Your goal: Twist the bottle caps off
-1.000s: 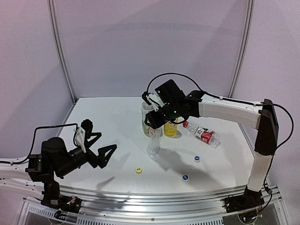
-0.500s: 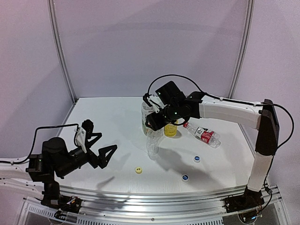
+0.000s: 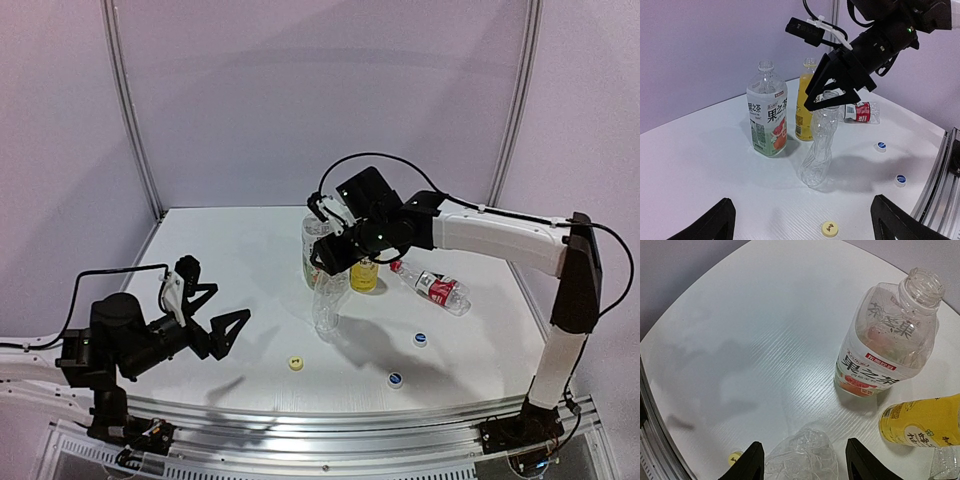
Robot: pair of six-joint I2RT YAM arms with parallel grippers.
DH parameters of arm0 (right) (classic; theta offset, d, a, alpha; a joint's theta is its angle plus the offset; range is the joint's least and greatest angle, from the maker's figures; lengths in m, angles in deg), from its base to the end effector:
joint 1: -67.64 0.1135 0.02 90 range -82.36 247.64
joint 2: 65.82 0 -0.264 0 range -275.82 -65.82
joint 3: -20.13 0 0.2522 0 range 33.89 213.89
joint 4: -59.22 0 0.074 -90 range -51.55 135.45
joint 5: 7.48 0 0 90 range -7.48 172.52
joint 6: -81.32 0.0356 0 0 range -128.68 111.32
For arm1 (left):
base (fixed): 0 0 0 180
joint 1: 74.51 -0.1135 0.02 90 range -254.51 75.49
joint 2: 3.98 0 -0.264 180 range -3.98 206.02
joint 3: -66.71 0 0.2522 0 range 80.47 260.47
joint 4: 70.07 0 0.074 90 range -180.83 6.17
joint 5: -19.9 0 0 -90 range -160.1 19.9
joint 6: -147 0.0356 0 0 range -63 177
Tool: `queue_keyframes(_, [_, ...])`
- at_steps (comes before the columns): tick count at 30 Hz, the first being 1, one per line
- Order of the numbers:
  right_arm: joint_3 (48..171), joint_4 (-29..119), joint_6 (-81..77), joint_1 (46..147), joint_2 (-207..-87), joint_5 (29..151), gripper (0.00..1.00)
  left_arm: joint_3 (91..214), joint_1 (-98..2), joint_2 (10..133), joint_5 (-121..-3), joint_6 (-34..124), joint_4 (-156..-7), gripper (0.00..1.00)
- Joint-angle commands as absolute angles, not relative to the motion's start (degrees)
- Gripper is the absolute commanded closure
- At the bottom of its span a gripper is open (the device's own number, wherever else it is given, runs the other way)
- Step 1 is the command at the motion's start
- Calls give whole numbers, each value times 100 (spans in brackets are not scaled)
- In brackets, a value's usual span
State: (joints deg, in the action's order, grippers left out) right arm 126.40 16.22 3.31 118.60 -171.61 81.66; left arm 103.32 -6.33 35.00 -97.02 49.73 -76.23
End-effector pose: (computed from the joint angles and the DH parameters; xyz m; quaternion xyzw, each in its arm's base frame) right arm 0.2680 0.3296 0.2956 -0.3025 0.8639 0.2043 0.3469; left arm 0.0786 -0.1531 0.2535 0.2426 0.7122 -0.2488 0.6099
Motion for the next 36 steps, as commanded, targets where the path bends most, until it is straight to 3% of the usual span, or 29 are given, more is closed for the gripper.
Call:
queue_keyframes(1, [12690, 1386, 399, 11811, -16660, 8229, 42, 10376, -646, 3526, -9646, 4988, -7671, 8])
queue_keyframes(7, [12584, 1150, 278, 11812, -15852, 7922, 38, 10385, -646, 3535, -9648, 4986, -7671, 8])
queue_keyframes(13, [11867, 951, -321, 11676, -14913, 6418, 24, 10376, -640, 3485, -9640, 4988, -7680, 8])
queue_keyframes(19, [11494, 511, -333, 10807, -14797, 6617, 23, 10384, -615, 3457, -9659, 5011, -7701, 8])
queue_keyframes(26, [11624, -327, -789, 10189, -15700, 6186, 22, 10359, -613, 3264, -9696, 5039, -7747, 8])
queue_keyframes(36, [12458, -1013, -1388, 9680, -17458, 6533, 19, 10384, -540, 3316, -9627, 5061, -7735, 8])
